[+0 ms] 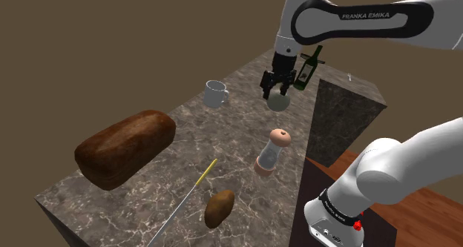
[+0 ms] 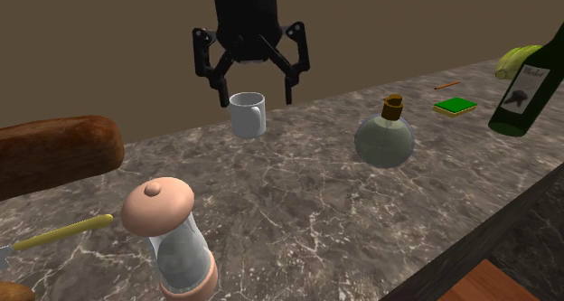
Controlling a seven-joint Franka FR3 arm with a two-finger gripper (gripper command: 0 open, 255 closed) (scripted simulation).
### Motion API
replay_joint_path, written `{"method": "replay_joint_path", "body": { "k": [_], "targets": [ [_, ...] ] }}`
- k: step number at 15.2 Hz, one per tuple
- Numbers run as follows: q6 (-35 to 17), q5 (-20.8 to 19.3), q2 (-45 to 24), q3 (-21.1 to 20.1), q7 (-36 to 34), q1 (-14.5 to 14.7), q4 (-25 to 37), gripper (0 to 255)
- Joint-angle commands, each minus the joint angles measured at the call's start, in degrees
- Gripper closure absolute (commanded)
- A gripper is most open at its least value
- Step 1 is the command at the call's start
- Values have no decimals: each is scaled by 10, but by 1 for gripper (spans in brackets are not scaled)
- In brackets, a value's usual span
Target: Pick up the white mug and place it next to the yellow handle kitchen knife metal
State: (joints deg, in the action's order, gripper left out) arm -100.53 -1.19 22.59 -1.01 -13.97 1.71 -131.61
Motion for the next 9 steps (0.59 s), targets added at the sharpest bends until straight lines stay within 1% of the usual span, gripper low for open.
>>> {"method": "replay_joint_path", "body": {
  "k": [1,5,9],
  "targets": [
    [-24,3,-44,-3,-6,1,25,0],
    [-60,5,-128,-8,-18,4,81,0],
    [-85,6,-213,-13,-29,7,149,0]
  ]
}}
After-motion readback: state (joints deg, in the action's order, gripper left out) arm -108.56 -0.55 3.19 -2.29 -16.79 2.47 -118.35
